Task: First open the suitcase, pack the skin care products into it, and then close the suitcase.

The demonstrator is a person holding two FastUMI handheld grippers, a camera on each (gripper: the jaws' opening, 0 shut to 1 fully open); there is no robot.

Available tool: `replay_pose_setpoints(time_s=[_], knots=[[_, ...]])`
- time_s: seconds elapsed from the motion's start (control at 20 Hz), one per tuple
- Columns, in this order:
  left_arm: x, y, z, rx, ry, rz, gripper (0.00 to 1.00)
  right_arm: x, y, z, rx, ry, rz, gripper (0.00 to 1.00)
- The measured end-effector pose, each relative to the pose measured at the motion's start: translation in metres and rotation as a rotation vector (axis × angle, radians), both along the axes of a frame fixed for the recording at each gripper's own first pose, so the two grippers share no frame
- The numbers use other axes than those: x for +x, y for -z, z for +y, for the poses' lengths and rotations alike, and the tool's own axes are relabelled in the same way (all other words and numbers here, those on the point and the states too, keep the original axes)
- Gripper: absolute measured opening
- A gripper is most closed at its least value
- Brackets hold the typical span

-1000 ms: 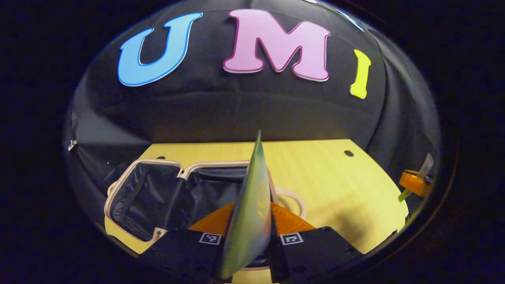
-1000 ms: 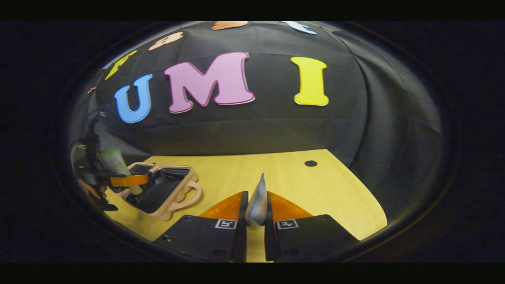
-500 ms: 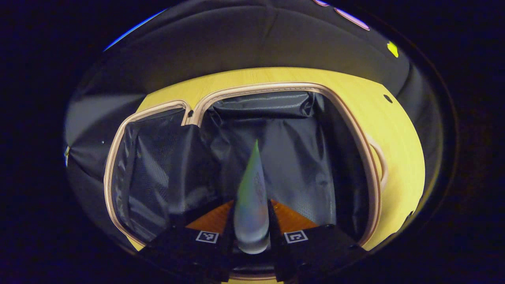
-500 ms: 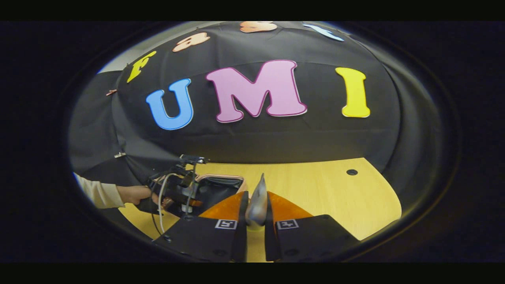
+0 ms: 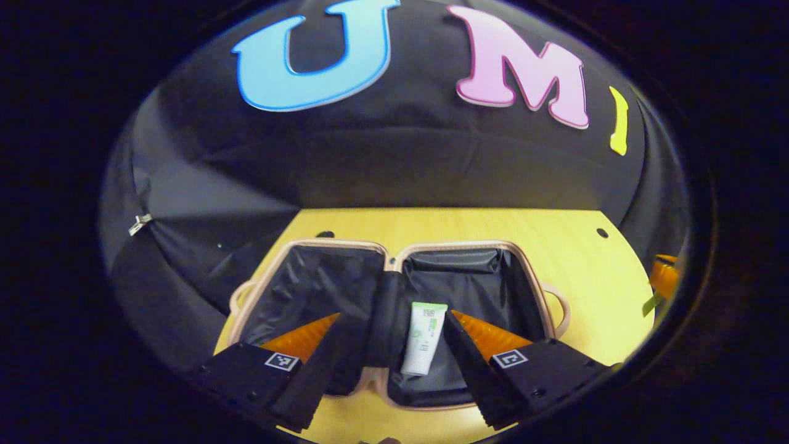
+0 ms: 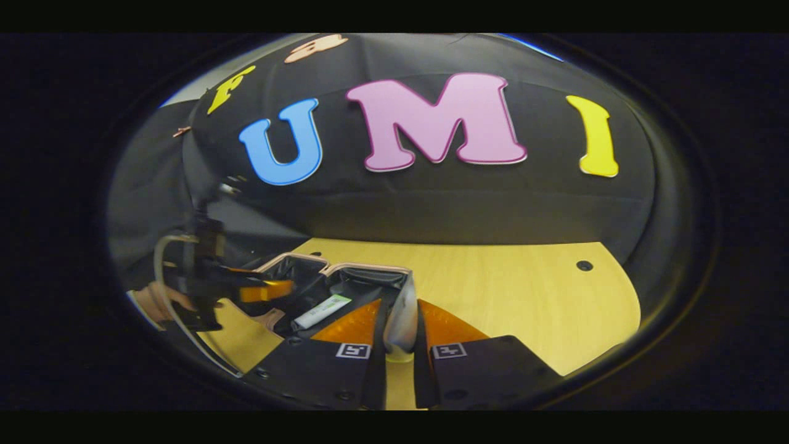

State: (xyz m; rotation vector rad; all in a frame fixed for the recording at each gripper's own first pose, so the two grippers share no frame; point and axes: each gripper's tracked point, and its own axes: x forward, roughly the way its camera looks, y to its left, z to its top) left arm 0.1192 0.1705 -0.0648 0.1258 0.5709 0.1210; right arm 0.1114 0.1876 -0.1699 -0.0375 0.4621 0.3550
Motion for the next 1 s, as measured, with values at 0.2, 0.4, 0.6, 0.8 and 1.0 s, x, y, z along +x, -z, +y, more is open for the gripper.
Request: replay_pose_setpoints(time_s=[0.2,0.4,0.6,0.8,1.0], knots=[[-0.068,-0.068,0.068,0.053,-0.057,-0.165,0.98,0.018,0.05,0.059,-0.004,-0.004,0.098,0.14],[-0.131,-0.08,0.095,-0.054,-0.08,-0.191,0.98,0.035,0.123,0.102,-0.054,0.02,0.227,0.29],[-0.169,-0.058,0.116,-0.086,-0.111,-0.17,0.98,0.036,0.191,0.106,-0.144,0.06,0.382,0.14],[-0.18,-0.041,0.123,0.004,-0.06,-0.123,0.96,0.048,0.187,0.096,-0.19,0.121,0.336,0.27],[-0.163,-0.041,0.138,-0.015,-0.126,-0.154,0.96,0.051,0.148,0.096,-0.169,0.118,0.229,0.84]])
